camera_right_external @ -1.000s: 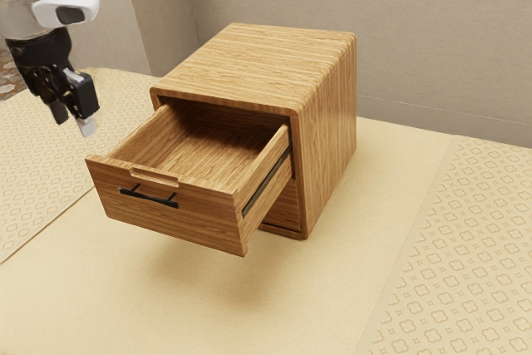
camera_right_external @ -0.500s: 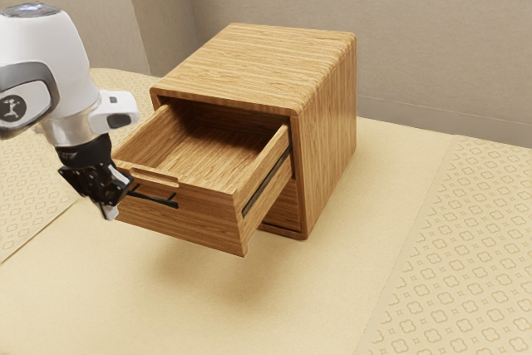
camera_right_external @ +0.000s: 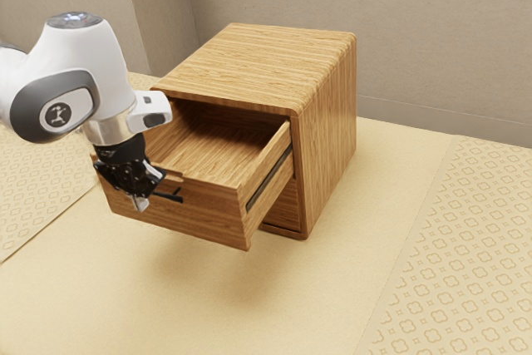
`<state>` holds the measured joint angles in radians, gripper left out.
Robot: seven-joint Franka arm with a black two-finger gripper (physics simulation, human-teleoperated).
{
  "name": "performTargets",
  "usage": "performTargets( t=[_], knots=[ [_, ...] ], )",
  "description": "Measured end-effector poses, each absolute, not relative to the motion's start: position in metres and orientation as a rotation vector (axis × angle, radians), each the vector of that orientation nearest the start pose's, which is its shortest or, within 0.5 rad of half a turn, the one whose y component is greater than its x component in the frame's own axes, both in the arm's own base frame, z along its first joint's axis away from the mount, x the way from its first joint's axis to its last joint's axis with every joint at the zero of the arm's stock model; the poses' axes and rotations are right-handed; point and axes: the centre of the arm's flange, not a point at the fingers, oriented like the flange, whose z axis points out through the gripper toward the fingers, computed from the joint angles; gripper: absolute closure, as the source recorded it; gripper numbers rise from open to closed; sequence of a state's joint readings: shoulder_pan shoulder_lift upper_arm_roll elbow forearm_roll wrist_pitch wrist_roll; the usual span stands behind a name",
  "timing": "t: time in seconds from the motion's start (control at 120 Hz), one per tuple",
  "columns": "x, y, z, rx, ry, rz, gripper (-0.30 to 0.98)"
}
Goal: Push the drawer handle with one arm to close the drawer
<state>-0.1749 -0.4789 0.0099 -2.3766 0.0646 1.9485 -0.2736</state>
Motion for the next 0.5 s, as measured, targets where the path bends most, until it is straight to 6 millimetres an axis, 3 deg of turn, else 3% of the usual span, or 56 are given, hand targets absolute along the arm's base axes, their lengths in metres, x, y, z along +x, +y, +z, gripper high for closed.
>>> performTargets(
  t=[0.275,0.5],
  knots=[
    [0.467,-0.069,0.519,-3.087,-0.106,-0.165,0.79],
    [0.51,-0.067,0.518,-3.091,-0.122,-0.17,0.79]
  ],
)
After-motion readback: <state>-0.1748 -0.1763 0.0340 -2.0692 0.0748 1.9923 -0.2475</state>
